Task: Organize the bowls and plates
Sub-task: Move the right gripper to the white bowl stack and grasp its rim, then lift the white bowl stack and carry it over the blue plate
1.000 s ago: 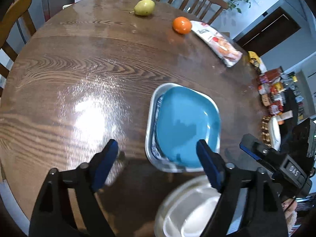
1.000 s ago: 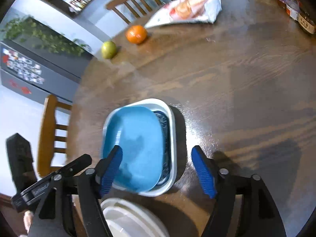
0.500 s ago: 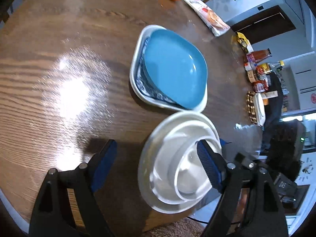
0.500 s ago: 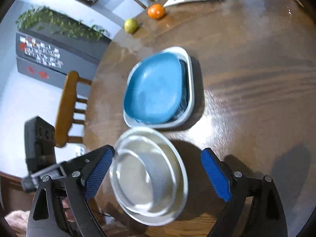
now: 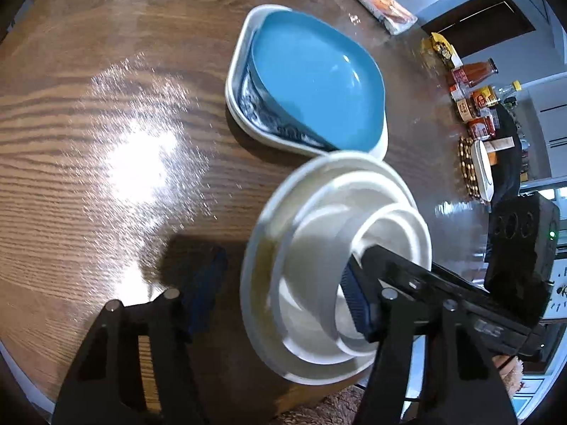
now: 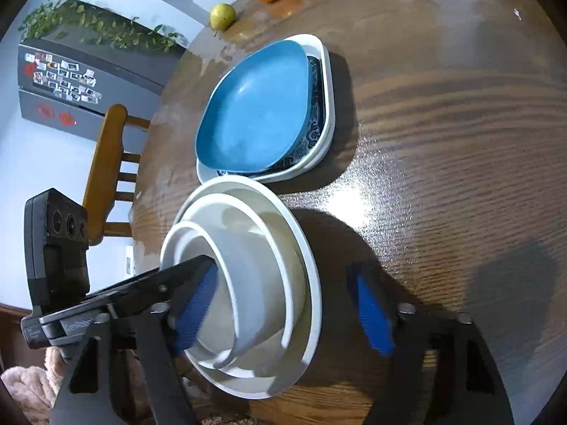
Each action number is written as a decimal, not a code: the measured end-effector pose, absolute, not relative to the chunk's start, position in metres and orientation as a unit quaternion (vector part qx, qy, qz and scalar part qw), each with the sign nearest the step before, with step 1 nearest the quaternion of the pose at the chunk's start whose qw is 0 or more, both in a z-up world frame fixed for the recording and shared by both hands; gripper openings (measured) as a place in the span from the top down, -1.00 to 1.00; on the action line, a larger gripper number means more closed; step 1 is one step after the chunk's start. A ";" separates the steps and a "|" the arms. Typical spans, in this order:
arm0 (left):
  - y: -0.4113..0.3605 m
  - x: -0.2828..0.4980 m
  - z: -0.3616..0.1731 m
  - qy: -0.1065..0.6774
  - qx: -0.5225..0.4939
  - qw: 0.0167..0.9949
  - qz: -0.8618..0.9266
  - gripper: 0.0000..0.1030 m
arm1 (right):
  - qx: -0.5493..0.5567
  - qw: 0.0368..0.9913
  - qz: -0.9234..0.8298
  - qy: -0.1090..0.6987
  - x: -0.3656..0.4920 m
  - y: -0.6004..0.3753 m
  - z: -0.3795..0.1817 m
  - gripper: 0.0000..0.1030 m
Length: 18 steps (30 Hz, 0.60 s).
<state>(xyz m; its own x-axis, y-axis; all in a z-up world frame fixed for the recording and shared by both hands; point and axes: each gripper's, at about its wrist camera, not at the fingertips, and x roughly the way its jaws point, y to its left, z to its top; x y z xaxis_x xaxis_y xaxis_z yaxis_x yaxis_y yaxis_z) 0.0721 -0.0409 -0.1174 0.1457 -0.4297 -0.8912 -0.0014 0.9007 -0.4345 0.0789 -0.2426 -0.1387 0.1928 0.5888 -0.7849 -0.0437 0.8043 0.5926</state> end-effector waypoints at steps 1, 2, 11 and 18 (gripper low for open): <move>-0.041 0.072 -0.118 0.638 -0.167 0.738 -0.143 -0.19 | 0.224 0.738 0.208 0.602 0.078 -0.243 -0.141 -0.11; -0.042 0.070 -0.119 0.638 -0.163 0.739 -0.142 -0.13 | 0.227 0.737 0.207 0.602 0.078 -0.244 -0.142 -0.10; -0.053 0.069 -0.121 0.638 -0.137 0.745 -0.139 0.24 | 0.225 0.744 0.218 0.590 0.076 -0.238 -0.137 0.19; -0.054 0.066 -0.115 0.628 -0.116 0.759 -0.127 0.29 | 0.197 0.753 0.205 0.593 0.073 -0.229 -0.138 0.23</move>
